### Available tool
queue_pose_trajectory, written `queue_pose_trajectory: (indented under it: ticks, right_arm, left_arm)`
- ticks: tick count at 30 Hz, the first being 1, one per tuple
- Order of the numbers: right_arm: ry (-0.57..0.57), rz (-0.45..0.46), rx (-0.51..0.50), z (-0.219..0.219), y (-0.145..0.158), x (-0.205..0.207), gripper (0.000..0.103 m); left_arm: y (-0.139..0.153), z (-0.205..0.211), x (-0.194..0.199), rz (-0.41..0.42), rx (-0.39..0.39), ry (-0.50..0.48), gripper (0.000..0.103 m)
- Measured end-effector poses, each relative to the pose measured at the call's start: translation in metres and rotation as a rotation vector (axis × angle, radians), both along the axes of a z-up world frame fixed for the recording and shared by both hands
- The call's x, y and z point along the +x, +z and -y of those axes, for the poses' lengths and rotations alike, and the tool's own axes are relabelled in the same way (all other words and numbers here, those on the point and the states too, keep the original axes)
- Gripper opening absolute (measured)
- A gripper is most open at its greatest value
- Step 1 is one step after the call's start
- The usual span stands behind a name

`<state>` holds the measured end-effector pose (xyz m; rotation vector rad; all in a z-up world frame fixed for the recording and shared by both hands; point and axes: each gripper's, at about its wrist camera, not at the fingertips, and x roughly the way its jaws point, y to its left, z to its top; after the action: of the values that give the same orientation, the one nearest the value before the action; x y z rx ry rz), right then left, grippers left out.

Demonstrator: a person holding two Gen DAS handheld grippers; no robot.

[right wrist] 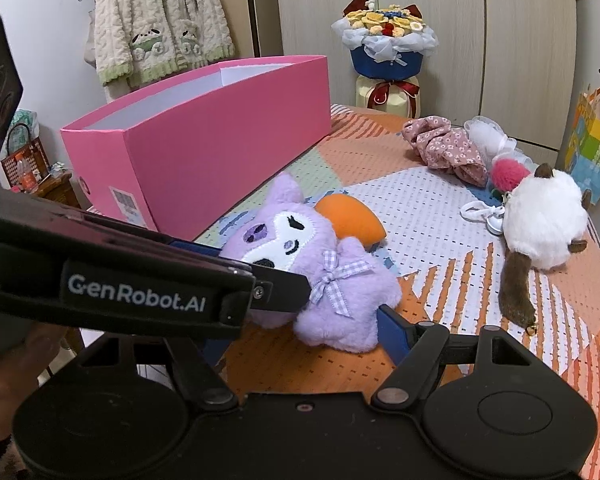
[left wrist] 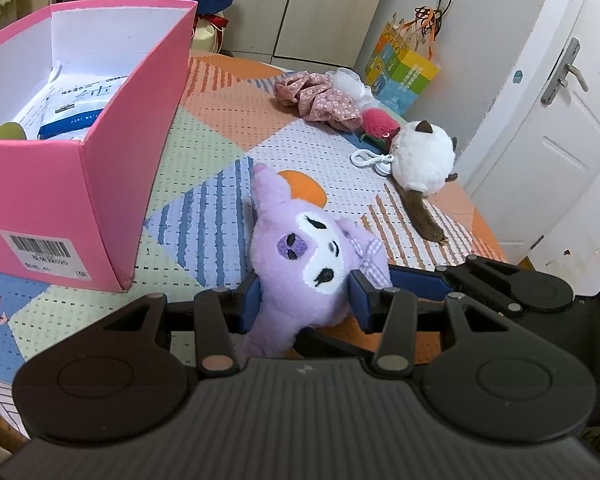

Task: Organize soft objects
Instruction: 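Lift the purple plush toy with the left gripper and carry it over the pink box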

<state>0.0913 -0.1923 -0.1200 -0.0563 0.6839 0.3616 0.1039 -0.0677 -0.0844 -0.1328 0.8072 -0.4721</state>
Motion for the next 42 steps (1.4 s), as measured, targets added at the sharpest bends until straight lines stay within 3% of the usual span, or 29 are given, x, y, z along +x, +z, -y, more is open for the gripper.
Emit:
queue_pose_trajectory:
  ticks: [12, 24, 34, 42]
  right_arm:
    - [0.027, -0.045, -0.034, -0.014, 0.014, -0.025, 0.078]
    - [0.142, -0.048, -0.036, -0.053, 0.049, -0.056, 0.075]
    - [0.235, 0.058, -0.037, -0.095, 0.099, -0.068, 0.075]
    - [0.274, 0.129, -0.024, -0.116, 0.123, -0.024, 0.076]
  left_arm:
    - [0.012, -0.015, -0.025, -0.046, 0.049, -0.089, 0.044]
    - [0.055, -0.067, -0.064, -0.057, 0.075, -0.128, 0.045]
    - [0.107, -0.11, -0.082, 0.043, 0.114, -0.087, 0.045]
    - [0.132, -0.136, -0.04, 0.126, 0.102, -0.025, 0.045]
